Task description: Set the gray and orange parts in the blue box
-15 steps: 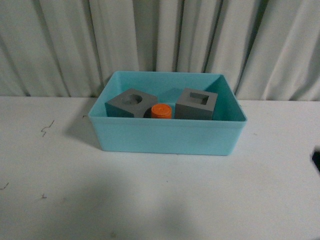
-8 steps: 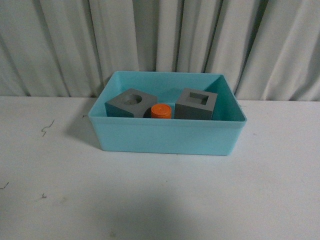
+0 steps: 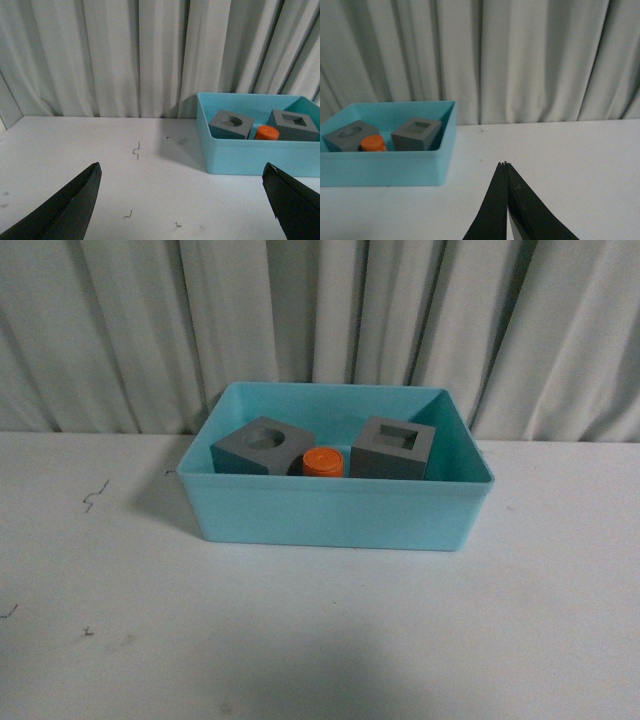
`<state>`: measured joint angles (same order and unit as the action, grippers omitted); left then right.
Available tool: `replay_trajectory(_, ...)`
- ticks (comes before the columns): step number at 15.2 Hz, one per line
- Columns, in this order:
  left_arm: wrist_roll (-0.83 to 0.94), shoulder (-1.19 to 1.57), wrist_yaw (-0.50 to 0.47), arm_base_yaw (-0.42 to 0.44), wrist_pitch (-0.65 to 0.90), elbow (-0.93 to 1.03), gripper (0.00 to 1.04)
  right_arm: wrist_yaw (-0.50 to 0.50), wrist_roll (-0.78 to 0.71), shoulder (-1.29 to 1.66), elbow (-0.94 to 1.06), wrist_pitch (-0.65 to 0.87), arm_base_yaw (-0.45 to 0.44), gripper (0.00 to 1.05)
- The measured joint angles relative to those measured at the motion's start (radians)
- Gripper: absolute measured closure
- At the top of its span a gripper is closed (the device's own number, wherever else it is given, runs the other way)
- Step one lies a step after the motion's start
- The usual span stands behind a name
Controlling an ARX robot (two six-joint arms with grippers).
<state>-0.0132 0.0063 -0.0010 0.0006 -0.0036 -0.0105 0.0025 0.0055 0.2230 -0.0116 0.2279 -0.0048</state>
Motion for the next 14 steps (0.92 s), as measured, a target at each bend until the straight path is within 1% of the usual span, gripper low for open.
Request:
replay_trajectory(5,0.0,0.0,0.0,0.0,0.0,0.0,0.07,-0.001,0.0,-0.055,0.0,-0.058,0.005,1.03)
replay_trajectory(7,0.0,0.0,0.0,0.0,0.0,0.0,0.07,-0.002,0.0,-0.204,0.0,-0.234,0.005,1.03)
replay_trajectory(8,0.0,0.0,0.0,0.0,0.0,0.0,0.07,-0.002,0.0,-0.219,-0.003,-0.218,0.005,1.03)
replay_trajectory(13,0.0,0.0,0.0,0.0,0.0,0.0,0.07,-0.002,0.0,-0.219,0.0,-0.232,0.005,1.03)
replay_trajectory(14,0.0,0.0,0.0,0.0,0.0,0.0,0.07,-0.003,-0.001,-0.219,0.0,-0.232,0.005,1.01)
